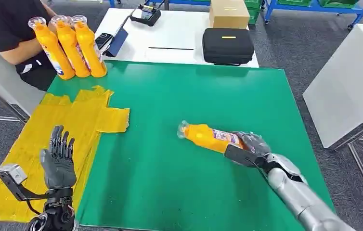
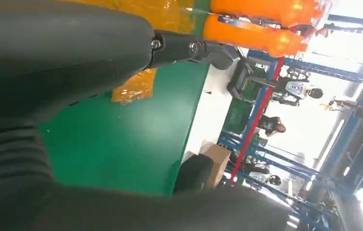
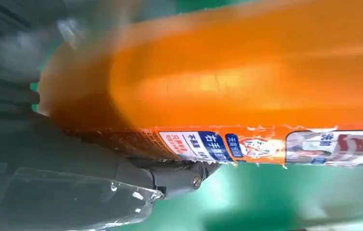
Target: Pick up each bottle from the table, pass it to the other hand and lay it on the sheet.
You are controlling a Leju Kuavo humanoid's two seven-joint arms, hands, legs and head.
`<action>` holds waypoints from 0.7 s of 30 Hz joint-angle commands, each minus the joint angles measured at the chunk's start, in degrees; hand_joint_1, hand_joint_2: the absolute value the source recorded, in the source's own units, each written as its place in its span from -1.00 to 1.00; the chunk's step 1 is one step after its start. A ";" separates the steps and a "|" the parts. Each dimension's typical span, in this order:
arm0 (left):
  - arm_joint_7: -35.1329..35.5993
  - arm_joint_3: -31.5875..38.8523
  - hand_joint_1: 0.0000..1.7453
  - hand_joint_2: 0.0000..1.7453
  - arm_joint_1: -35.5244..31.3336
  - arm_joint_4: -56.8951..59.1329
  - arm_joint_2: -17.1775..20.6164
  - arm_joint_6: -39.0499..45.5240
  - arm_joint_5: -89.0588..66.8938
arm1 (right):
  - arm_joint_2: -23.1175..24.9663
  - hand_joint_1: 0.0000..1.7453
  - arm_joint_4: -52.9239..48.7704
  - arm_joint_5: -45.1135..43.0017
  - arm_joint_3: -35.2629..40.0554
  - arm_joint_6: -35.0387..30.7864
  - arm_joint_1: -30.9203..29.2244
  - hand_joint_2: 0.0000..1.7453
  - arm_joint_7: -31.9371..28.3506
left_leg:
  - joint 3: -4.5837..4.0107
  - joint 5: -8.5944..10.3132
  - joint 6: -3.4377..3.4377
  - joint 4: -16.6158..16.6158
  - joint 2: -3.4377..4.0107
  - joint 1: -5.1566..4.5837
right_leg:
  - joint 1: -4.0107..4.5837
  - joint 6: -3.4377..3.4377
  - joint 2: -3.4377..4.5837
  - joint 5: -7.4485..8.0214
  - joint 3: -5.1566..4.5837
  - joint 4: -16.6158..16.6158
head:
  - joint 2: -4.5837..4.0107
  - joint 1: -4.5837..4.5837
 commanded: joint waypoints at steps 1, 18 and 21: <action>0.80 -0.61 -1.00 1.00 1.31 -0.46 0.92 -2.32 0.53 | 3.79 1.00 -24.76 -12.99 -10.37 1.10 11.80 1.00 -0.29 | -0.14 -0.05 -0.04 0.00 -0.20 0.01 | 0.02 -0.06 -0.23 -0.08 -0.06 0.02 | 0.00 0.04; 0.50 -14.72 -1.00 1.00 0.45 -3.61 3.61 -7.91 4.38 | 17.39 1.00 -27.04 -13.71 -3.02 -0.15 10.69 1.00 -0.93 | -0.53 -0.02 -0.03 -0.02 -0.08 -0.01 | -0.03 -0.06 -0.12 -0.02 -0.47 0.00 | 0.00 0.00; 0.60 -15.33 -1.00 1.00 0.21 -3.63 3.48 -7.20 4.34 | 17.80 1.00 -26.69 -13.88 -2.51 -0.46 10.33 1.00 -0.80 | -0.42 -0.06 -0.07 -0.03 0.03 -0.03 | -0.05 -0.09 -0.04 -0.05 -0.41 0.02 | 0.00 0.00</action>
